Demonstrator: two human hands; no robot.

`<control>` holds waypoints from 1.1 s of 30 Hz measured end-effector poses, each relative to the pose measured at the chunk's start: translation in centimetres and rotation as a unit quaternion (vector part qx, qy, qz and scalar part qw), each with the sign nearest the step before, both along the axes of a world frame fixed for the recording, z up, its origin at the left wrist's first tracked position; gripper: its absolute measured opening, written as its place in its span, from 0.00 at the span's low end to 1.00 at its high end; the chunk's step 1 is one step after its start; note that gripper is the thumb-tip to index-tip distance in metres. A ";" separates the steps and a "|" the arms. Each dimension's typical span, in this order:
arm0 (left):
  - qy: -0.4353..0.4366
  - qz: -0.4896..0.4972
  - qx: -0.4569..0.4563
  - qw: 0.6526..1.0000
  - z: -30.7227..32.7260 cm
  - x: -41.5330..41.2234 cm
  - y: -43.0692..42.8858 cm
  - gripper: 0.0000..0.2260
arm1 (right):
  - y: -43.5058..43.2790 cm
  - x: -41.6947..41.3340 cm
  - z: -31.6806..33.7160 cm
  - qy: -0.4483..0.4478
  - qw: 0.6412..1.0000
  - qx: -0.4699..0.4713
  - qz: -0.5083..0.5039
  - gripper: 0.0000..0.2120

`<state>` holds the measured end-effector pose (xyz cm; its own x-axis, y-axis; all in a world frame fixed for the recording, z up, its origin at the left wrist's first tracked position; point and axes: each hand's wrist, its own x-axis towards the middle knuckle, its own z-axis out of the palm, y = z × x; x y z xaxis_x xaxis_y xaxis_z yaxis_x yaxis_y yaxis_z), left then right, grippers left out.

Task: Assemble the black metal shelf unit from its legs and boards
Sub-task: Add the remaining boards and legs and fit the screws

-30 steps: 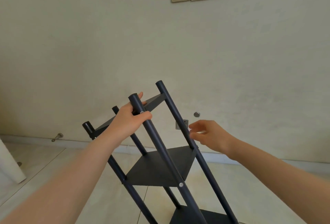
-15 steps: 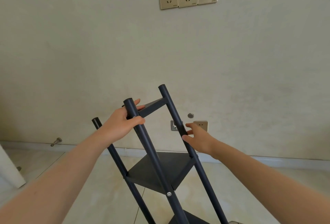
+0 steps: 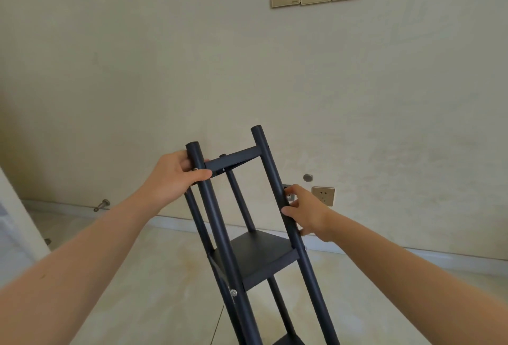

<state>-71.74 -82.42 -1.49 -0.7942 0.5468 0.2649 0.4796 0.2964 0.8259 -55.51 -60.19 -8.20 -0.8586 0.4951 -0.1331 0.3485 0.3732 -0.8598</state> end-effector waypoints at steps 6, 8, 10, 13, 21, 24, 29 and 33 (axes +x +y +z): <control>-0.001 0.004 0.025 1.000 -0.2 -0.4 0.0 0.12 | -1.5 1.0 -0.9 0.027 0.998 -0.065 0.000 0.13; 0.005 -0.018 0.018 1.000 -0.1 -0.1 0.2 0.13 | -1.8 1.8 -1.7 0.036 0.997 -0.066 -0.012 0.13; 0.018 -0.041 0.009 0.999 0.0 0.3 0.5 0.14 | -2.1 2.9 -2.4 0.050 0.996 -0.072 -0.022 0.13; 0.034 -0.063 0.009 0.997 0.1 0.9 0.9 0.15 | -2.6 4.2 -3.4 0.069 0.994 -0.078 -0.033 0.13; 0.051 -0.117 0.024 0.992 -1.0 4.5 0.6 0.22 | -3.1 8.4 -5.2 0.086 0.994 -0.037 -0.059 0.17; 0.063 -0.132 0.028 0.989 -1.9 5.9 -0.1 0.25 | -3.5 10.6 -6.1 0.090 0.993 -0.029 -0.068 0.17; 0.103 -0.129 0.010 0.986 -3.5 7.8 -1.3 0.25 | -4.6 12.8 -7.3 0.101 0.992 -0.024 -0.069 0.16; 0.117 -0.082 0.015 0.990 -4.4 9.1 -1.4 0.25 | -5.1 13.2 -7.6 0.087 0.994 -0.027 -0.063 0.18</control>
<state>-62.62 -83.83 -5.93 -0.6098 0.6527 0.4495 0.6989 0.1753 0.6934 -42.36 -65.28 -15.76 -0.8022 0.5968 -0.0172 0.2344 0.2883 -0.9284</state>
